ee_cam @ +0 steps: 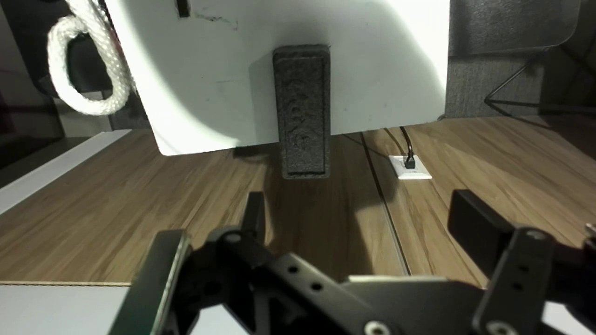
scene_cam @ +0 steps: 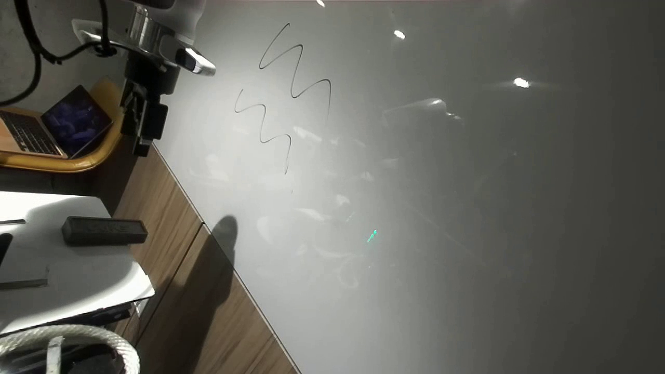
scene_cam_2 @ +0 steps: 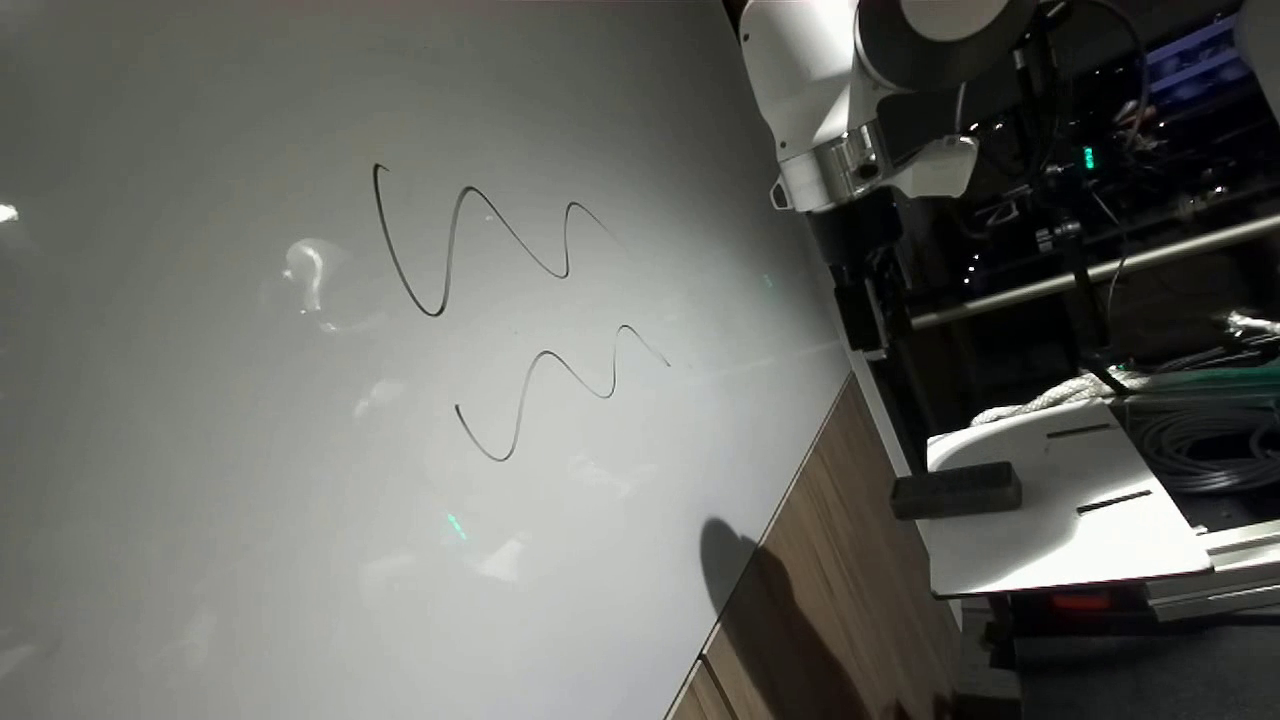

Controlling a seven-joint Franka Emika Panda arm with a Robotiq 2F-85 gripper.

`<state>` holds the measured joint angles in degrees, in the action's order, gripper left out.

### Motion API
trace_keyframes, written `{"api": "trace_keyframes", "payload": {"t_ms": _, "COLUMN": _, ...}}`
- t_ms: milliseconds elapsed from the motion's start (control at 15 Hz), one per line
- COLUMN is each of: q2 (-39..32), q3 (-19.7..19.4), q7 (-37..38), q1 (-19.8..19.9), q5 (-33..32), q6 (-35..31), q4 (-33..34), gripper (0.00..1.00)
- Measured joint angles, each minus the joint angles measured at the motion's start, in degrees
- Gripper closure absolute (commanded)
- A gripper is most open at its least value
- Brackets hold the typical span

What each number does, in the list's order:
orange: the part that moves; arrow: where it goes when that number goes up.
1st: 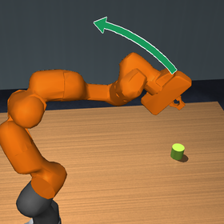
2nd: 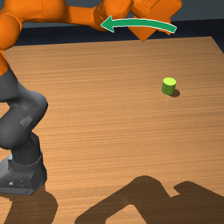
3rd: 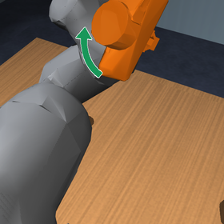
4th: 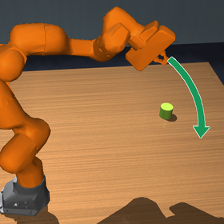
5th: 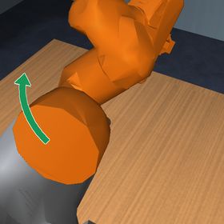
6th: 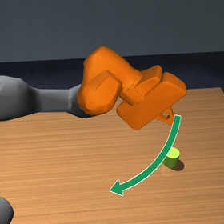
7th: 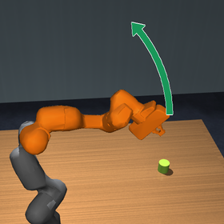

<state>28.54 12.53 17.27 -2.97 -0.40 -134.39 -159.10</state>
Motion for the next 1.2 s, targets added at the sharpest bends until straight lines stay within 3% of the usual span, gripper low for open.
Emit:
{"api": "trace_keyframes", "payload": {"t_ms": 667, "q2": -7.4, "q3": -0.4, "q7": 0.0, "q1": 1.0, "q5": -0.9, "q6": -2.0, "q4": 0.0, "gripper": 0.00}}
{"api": "trace_keyframes", "payload": {"t_ms": 1200, "q2": -14.6, "q3": -0.8, "q7": 0.2, "q1": 1.4, "q5": -2.8, "q6": -7.6, "q4": -0.1, "gripper": 0.00}}
